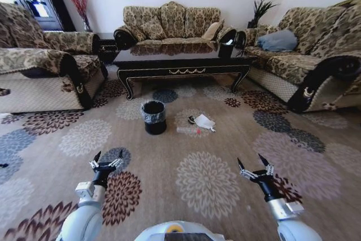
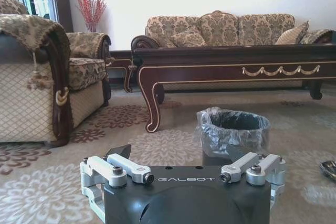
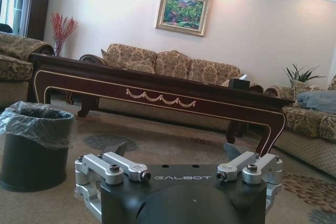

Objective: Move to the front of the table and pick up the trash from the floor, then place it into the trash bin.

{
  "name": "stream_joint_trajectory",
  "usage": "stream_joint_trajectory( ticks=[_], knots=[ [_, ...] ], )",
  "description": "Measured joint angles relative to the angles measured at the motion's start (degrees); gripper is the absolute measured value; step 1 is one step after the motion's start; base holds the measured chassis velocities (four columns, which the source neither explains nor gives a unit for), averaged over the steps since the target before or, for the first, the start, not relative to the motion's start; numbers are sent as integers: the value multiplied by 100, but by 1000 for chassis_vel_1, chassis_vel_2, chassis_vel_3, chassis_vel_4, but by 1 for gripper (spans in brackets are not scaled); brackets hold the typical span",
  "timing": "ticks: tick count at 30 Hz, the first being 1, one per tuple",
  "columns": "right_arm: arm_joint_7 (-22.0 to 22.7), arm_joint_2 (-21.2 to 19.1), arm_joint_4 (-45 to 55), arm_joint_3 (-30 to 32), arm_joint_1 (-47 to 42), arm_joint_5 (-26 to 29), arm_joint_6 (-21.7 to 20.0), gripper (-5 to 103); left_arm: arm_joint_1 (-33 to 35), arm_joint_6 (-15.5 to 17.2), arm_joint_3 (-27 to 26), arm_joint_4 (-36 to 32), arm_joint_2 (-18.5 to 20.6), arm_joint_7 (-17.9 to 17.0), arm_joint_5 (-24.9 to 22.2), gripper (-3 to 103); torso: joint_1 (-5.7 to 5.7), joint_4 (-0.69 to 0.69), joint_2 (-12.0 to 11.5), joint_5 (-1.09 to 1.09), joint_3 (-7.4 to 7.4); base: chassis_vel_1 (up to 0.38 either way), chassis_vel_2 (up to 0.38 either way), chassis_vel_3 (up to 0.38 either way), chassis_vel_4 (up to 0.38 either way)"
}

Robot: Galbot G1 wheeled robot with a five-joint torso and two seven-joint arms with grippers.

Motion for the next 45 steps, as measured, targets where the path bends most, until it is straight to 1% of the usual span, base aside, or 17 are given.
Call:
stream_joint_trajectory(
  ticks=[7, 9, 12, 16, 20, 23, 27, 31, 33, 35, 37, 38, 41, 42, 43, 44, 45],
  knots=[
    [-7, -223, -94, -25, 68, -122, -35, 100, 66, -41, -124, -47, -51, -48, -22, 100, 0, 2, 0, 0, 1, -245, 268, 265, -268],
    [-10, -244, -106, -27, 82, -116, -45, 100, 89, -63, -152, -50, -63, -48, -31, 100, 0, 3, 0, 4, 1, -272, 290, 286, -269],
    [-11, -268, -111, -40, 113, -104, -80, 100, 145, -95, -194, -52, -79, -47, -59, 100, 0, 1, 0, -1, 2, -254, 273, 260, -260],
    [-10, -255, -110, -59, 132, -112, -105, 100, 149, -105, -207, -53, -60, -47, -87, 100, 1, 2, 1, 3, 2, -265, 249, 251, -253],
    [2, -180, -95, -72, 117, -178, -122, 100, 110, -104, -225, -41, -14, -61, -160, 100, 0, -1, 1, -1, 1, -243, 241, 248, -247],
    [3, -150, -75, -73, 97, -172, -138, 100, 100, -100, -236, -34, 12, -65, -183, 100, 0, 2, 1, 4, 2, -240, 242, 243, -248],
    [-9, -124, -68, -73, 69, -216, -144, 100, 51, -83, -239, -3, 50, -69, -218, 100, 0, 0, 1, -3, 2, -236, 218, 242, -234],
    [-8, -93, -76, -75, 60, -308, -137, 100, -5, -8, -230, 0, 77, -82, -264, 100, 0, 1, 2, 3, 1, -225, 228, 226, -245],
    [104, -69, -61, -76, 55, -396, -170, 100, -39, 31, -207, 7, 105, -91, -278, 100, 0, 1, 2, 0, 2, -217, 227, 246, -226],
    [376, -13, -76, -106, 120, -629, -193, 100, -95, 80, -126, 57, 226, -115, -286, 100, 1, 2, 2, 2, 2, -193, 204, 211, -209],
    [417, 0, -85, -113, 135, -694, -202, 100, -124, 117, -89, 60, 290, -117, -315, 100, 1, 1, 2, 0, 3, -184, 145, 171, -180],
    [452, 20, -96, -123, 150, -775, -214, 100, -168, 182, -45, 60, 366, -120, -365, 100, 1, 2, 1, 0, 4, -128, 145, 171, -113],
    [488, 155, -135, -149, 166, -948, -218, 100, -529, 618, 186, -19, 775, -220, -752, 100, 1, 3, 2, 0, 2, -25, 35, 31, -33],
    [488, 155, -135, -149, 166, -948, -218, 100, -529, 618, 186, -19, 775, -220, -752, 100, 1, 3, 2, 0, 2, 0, 0, 0, 0],
    [488, 188, -139, -150, 163, -957, -218, 100, -617, 709, 241, -39, 859, -244, -817, 100, 0, 1, 2, 0, 1, 0, 0, 0, 0],
    [488, 230, -148, -150, 156, -969, -216, 100, -731, 814, 313, -58, 982, -275, -878, 100, 0, 0, 2, 1, 0, 0, 0, 0, 0],
    [488, 310, -168, -150, 143, -993, -198, 100, -967, 1008, 494, -60, 1266, -308, -1022, 100, 0, 2, 2, 1, 0, 0, 0, 0, 0]
  ],
)
